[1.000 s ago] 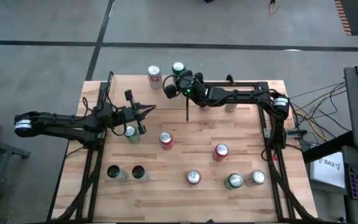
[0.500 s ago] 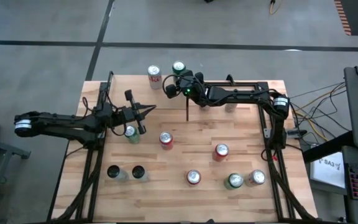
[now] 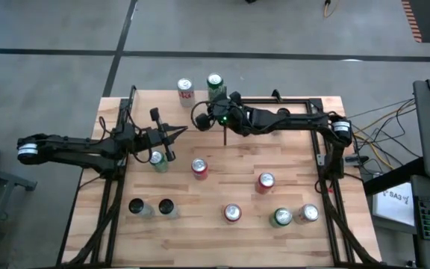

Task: Place canned beverage on shelf
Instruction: Put the top left red soda can on the shelf

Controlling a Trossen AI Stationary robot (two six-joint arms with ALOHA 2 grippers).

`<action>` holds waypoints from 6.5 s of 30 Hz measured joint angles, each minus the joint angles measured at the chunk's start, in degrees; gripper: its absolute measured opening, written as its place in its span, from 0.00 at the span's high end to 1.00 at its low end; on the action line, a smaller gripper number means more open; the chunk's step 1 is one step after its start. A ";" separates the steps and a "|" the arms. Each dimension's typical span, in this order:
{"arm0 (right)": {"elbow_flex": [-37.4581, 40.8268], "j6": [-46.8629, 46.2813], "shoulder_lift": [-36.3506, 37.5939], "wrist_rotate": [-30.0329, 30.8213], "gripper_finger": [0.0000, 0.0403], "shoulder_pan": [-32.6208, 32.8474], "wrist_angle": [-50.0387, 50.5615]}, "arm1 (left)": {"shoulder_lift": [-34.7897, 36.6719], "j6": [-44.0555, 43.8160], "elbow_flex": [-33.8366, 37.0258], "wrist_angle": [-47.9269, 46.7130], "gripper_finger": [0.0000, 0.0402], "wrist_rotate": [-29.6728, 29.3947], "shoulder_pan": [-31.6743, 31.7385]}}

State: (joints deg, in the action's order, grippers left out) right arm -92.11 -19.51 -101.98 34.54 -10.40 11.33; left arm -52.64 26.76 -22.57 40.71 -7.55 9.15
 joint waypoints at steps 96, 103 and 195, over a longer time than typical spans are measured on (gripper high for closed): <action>37.22 16.51 40.24 -10.52 0.98 22.50 4.82 | -22.68 -49.29 -36.81 -72.10 0.87 0.99 -16.85; 37.52 16.78 39.72 -10.56 0.98 22.47 5.41 | -24.15 -49.17 -36.81 -72.02 0.63 -1.21 -16.85; 37.92 15.46 39.63 -10.74 0.98 22.47 5.72 | -34.58 -46.29 -33.86 -64.81 0.19 -10.10 -17.25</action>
State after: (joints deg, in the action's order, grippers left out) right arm -54.19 -4.05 -62.35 23.80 12.08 17.05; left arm -87.23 -19.53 -56.42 -24.10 -17.65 -8.10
